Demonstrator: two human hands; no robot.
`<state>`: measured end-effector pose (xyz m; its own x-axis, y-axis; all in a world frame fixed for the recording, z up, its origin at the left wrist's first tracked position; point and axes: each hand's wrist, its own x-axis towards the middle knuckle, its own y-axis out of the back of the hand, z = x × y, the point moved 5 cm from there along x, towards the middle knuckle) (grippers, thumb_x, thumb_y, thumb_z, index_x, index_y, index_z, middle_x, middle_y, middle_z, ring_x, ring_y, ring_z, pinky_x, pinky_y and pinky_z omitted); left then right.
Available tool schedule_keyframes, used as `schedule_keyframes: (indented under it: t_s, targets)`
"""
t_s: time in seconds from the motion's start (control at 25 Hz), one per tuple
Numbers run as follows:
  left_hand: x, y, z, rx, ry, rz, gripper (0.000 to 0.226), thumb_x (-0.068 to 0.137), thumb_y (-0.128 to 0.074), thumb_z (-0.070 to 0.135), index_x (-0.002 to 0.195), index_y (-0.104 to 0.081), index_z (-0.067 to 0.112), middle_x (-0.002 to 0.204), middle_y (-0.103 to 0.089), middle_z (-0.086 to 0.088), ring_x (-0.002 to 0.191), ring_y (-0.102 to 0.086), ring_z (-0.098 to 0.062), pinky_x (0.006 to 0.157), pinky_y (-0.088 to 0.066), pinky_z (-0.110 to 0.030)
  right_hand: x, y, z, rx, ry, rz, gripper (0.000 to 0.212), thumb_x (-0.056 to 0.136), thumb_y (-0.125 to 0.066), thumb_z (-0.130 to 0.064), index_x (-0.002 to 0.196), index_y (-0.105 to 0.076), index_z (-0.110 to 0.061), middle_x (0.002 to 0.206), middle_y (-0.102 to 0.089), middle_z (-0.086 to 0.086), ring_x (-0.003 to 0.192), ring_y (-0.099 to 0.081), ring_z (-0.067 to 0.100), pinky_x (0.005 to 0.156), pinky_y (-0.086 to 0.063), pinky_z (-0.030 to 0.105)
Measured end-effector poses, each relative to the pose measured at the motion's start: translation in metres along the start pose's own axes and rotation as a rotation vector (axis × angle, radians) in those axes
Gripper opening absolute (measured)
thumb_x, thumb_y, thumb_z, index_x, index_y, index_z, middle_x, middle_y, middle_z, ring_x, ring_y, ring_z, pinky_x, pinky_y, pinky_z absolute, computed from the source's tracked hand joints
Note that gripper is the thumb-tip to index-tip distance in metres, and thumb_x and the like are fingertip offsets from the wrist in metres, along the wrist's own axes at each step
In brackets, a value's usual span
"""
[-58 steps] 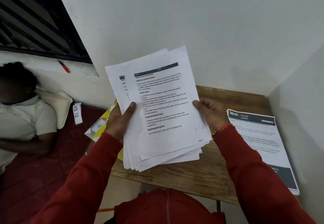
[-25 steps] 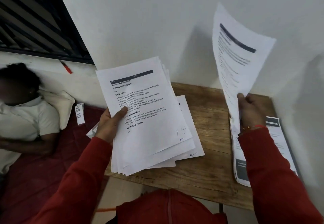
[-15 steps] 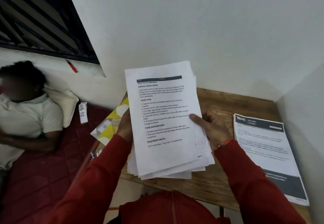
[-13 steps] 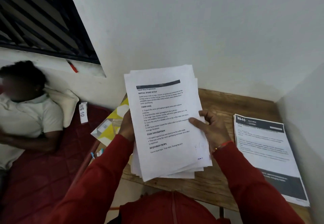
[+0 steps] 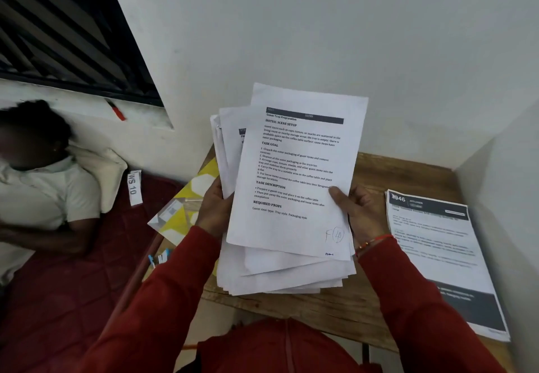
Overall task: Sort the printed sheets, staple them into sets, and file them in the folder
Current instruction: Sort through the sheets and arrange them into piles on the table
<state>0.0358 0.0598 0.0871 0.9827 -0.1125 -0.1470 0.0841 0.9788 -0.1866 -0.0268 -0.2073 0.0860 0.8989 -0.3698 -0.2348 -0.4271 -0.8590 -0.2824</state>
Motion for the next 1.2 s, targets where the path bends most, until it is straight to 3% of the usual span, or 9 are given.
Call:
schedule_keyframes:
  t_s: [0.08, 0.24, 0.4, 0.56, 0.72, 0.88, 1.0, 1.2]
  targets:
    - [0.001, 0.003, 0.000, 0.039, -0.023, 0.015, 0.048, 0.063, -0.080, 0.036, 0.107, -0.065, 0.026, 0.105, -0.073, -0.002, 0.099, -0.068, -0.024, 0.081, -0.056, -0.040, 0.000, -0.002, -0.002, 0.013, 0.008, -0.035, 0.013, 0.079, -0.071, -0.009, 0.091, -0.066, -0.009, 0.080, -0.075, 0.004, 0.071, -0.071, 0.017, 0.064, -0.058, 0.029]
    - [-0.001, -0.002, 0.004, -0.025, -0.024, 0.027, 0.027, 0.086, -0.069, 0.026, 0.112, -0.063, 0.023, 0.101, -0.074, 0.006, 0.093, -0.070, -0.012, 0.074, -0.056, -0.024, 0.005, 0.005, -0.003, 0.065, 0.014, -0.033, 0.057, 0.061, -0.079, -0.023, 0.111, -0.062, -0.001, 0.099, -0.074, 0.011, 0.084, -0.072, 0.024, 0.074, -0.059, 0.035]
    - [-0.003, 0.000, 0.006, -0.117, 0.012, 0.026, 0.055, 0.066, -0.083, 0.047, 0.112, -0.065, 0.022, 0.109, -0.073, -0.004, 0.094, -0.070, -0.019, 0.077, -0.057, -0.031, 0.008, 0.018, -0.005, 0.054, -0.013, -0.004, 0.072, 0.052, -0.089, -0.035, 0.111, -0.064, 0.000, 0.106, -0.072, 0.016, 0.090, -0.070, 0.028, 0.080, -0.059, 0.042]
    - [-0.002, 0.006, 0.010, -0.166, 0.021, 0.058, 0.065, 0.056, -0.086, 0.051, 0.109, -0.067, 0.019, 0.104, -0.074, -0.005, 0.086, -0.071, -0.018, 0.072, -0.058, -0.031, 0.009, 0.031, -0.014, 0.060, 0.002, 0.031, 0.053, 0.055, -0.083, -0.029, 0.102, -0.069, -0.010, 0.100, -0.074, 0.010, 0.087, -0.071, 0.024, 0.073, -0.059, 0.034]
    - [-0.001, 0.009, 0.017, -0.161, 0.015, 0.099, 0.030, 0.084, -0.070, 0.021, 0.113, -0.065, 0.015, 0.103, -0.074, -0.004, 0.085, -0.071, -0.017, 0.071, -0.057, -0.029, 0.008, 0.037, -0.017, 0.138, 0.010, 0.067, 0.032, 0.085, -0.066, -0.008, 0.117, -0.065, -0.007, 0.111, -0.072, 0.008, 0.097, -0.070, 0.021, 0.082, -0.058, 0.034]
    - [-0.002, 0.017, 0.022, -0.154, 0.003, 0.119, 0.019, 0.090, -0.065, 0.014, 0.108, -0.066, 0.016, 0.101, -0.075, -0.003, 0.085, -0.071, -0.017, 0.071, -0.057, -0.029, 0.017, 0.073, -0.028, 0.211, -0.023, 0.157, 0.026, 0.094, -0.058, -0.012, 0.119, -0.066, -0.014, 0.122, -0.067, 0.006, 0.111, -0.065, 0.020, 0.091, -0.055, 0.034]
    - [0.000, 0.025, 0.023, -0.150, -0.006, 0.151, 0.021, 0.090, -0.064, 0.012, 0.112, -0.065, 0.012, 0.097, -0.075, -0.001, 0.081, -0.071, -0.014, 0.068, -0.057, -0.026, 0.023, 0.095, -0.028, 0.224, -0.047, 0.184, 0.033, 0.094, -0.059, -0.014, 0.127, -0.062, -0.015, 0.127, -0.065, 0.005, 0.117, -0.062, 0.022, 0.098, -0.050, 0.041]
    - [0.000, 0.031, 0.020, -0.083, -0.017, 0.179, 0.033, 0.090, -0.064, 0.011, 0.122, -0.061, 0.003, 0.107, -0.071, -0.007, 0.083, -0.070, -0.014, 0.072, -0.058, -0.025, 0.027, 0.109, -0.033, 0.314, -0.042, 0.221, 0.036, 0.096, -0.055, -0.011, 0.132, -0.057, -0.013, 0.128, -0.064, 0.007, 0.111, -0.065, 0.020, 0.079, -0.058, 0.033]
